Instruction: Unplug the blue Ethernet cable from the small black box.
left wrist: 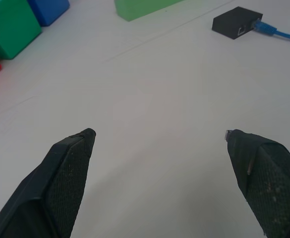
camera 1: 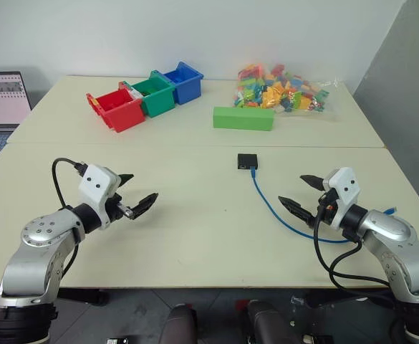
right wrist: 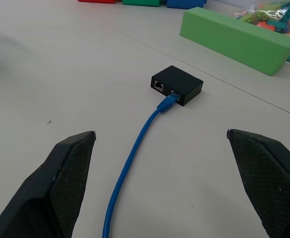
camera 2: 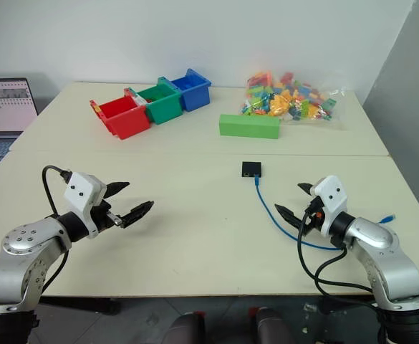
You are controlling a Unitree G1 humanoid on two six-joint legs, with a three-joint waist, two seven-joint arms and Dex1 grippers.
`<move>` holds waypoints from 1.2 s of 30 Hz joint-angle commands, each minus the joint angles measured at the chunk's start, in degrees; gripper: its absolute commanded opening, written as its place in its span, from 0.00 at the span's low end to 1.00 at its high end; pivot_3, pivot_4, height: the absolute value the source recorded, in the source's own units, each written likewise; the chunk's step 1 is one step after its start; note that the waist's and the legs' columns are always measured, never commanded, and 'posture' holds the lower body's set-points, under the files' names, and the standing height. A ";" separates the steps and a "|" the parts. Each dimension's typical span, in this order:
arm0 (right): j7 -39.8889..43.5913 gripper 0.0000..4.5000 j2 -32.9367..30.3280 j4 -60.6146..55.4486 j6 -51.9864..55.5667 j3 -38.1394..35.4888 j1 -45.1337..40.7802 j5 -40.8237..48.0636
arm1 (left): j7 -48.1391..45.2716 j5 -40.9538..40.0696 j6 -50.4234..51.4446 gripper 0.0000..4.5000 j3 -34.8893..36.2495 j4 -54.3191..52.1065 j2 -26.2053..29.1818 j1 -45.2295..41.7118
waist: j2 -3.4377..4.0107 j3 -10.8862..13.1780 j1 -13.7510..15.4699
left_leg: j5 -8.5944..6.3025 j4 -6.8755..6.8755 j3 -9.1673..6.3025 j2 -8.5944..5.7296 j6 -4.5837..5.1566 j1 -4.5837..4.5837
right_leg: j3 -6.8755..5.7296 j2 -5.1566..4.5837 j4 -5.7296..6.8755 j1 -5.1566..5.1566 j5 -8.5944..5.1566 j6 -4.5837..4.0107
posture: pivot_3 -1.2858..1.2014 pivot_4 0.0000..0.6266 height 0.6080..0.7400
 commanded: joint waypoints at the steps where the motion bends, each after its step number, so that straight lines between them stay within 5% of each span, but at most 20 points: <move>1: 0.25 1.00 -0.51 -1.12 -0.86 -1.77 -0.41 0.56 | -0.69 -1.01 -0.51 1.00 0.84 -3.13 0.38 0.44 | 0.00 0.00 0.00 | 0.00 0.00 0.00 0.00 0.00 0.00 | 0.00 0.00 0.00 0.00 0.00 0.00 | 0.52 0.24 1.00; 17: -5.85 1.00 3.82 2.52 0.36 4.36 -4.50 -5.12 | -3.26 -1.44 1.63 1.00 -0.96 -4.86 2.01 1.78 | 0.00 0.00 -0.18 | 0.00 0.00 0.00 0.00 0.00 0.01 | 0.01 0.00 0.01 -0.01 0.00 0.00 | 0.52 0.24 1.00; 25: -19.44 1.00 18.62 16.28 2.96 12.62 -15.39 -13.76 | -10.70 -5.46 3.33 1.00 -4.13 -6.82 3.65 0.25 | 0.02 0.02 -0.89 | 0.00 0.01 0.02 0.03 0.00 0.01 | 0.01 0.01 0.03 -0.03 0.01 -0.02 | 0.52 0.24 1.00; 36: -35.02 1.00 32.60 36.36 -0.32 11.16 -25.50 -20.75 | -10.93 -5.17 2.73 1.00 -5.48 -6.96 3.17 -2.34 | 0.02 0.02 -1.03 | 0.01 -0.02 0.02 -0.02 -0.01 -0.09 | 0.00 -0.03 0.04 -0.09 0.16 -0.30 | 0.52 0.24 1.00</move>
